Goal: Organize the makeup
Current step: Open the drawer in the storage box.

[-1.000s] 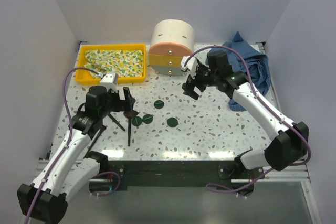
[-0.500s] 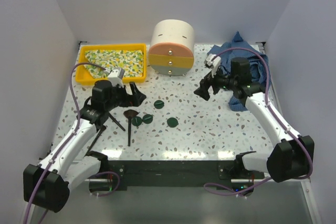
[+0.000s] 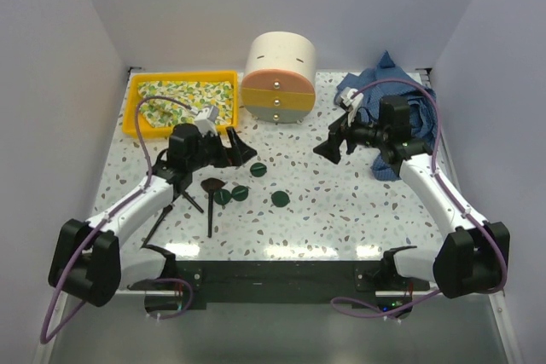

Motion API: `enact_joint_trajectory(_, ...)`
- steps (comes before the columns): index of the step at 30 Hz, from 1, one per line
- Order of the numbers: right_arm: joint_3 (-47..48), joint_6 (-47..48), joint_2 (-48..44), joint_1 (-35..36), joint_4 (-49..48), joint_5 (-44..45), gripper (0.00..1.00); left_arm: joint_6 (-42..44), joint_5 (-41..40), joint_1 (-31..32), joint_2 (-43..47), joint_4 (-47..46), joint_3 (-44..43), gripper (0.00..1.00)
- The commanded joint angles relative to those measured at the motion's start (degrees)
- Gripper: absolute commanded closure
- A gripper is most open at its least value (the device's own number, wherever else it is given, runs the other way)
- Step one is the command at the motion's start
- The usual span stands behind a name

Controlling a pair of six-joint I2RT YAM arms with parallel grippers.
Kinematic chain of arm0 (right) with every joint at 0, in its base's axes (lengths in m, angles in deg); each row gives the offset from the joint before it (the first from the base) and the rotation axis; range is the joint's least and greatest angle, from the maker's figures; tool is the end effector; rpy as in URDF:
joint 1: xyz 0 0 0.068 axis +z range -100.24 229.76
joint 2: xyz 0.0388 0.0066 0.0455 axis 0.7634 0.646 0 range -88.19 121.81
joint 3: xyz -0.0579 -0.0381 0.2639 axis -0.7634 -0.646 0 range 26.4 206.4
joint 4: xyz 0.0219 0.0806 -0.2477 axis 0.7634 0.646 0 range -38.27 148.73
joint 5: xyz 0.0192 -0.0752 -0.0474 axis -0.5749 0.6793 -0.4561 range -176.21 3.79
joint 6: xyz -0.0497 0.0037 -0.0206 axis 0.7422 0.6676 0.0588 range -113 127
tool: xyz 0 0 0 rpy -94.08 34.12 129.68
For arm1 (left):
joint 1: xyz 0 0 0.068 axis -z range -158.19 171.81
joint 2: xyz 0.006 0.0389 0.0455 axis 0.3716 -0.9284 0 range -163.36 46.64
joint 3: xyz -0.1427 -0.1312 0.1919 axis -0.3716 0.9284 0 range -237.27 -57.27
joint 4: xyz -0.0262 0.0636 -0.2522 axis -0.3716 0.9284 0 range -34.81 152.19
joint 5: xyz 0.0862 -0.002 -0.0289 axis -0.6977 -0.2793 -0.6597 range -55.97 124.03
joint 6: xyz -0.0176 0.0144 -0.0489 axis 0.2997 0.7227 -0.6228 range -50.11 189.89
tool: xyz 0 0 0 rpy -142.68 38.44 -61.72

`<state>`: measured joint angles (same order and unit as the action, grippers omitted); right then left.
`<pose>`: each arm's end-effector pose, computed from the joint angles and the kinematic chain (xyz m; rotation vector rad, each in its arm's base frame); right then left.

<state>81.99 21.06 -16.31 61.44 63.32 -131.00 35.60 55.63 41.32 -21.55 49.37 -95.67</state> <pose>0.2668 0.0807 0.3069 -0.8966 1.7742 0.7707 0.2428 -0.0999 0.2454 -0.0119 2.0936 -0.9642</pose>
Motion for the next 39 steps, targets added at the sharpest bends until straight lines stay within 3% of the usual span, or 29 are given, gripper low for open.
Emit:
enact_joint_trajectory(1,0.04,-0.62,-0.42,-0.17,-3.07,-2.4,0.01,-3.33,0.46,2.55,-4.58,-8.23,-2.73,0.0)
enact_joint_trajectory(17,0.13,-0.44,-1.74,-1.13,-2.98,-0.91,0.01,-7.9,-2.88,7.82,-17.94,-15.88,-11.7,0.0)
enact_joint_trajectory(24,-0.4,-1.49,-2.36,-2.36,-3.95,-0.82,0.01,-14.31,-7.88,8.44,-23.13,-21.94,-13.81,0.04)
enact_joint_trajectory(29,-0.49,-2.11,-2.35,-2.54,-4.48,-1.35,0.01,-18.09,-12.9,8.44,-26.03,-25.55,-16.01,0.18)
enact_joint_trajectory(31,-0.57,-2.29,-2.44,-2.63,-4.65,-1.35,0.01,-19.68,-15.53,8.35,-27.79,-26.17,-17.76,0.3)
enact_joint_trajectory(32,-0.75,-2.46,-2.7,-2.8,-4.91,-1.52,0.02,-21.34,-17.72,8.27,-30.06,-25.65,-19.86,0.4)
enact_joint_trajectory(34,-1.01,-2.73,-2.71,-2.81,-5.35,-1.7,0.01,-22.4,-18.26,8.09,-32.79,-24.77,-21.72,0.48)
enact_joint_trajectory(39,-1.19,-3.43,-2.88,-2.98,-5.97,-1.87,0.02,-22.58,-19.23,7.65,-37.46,-21.96,-28.4,0.54)
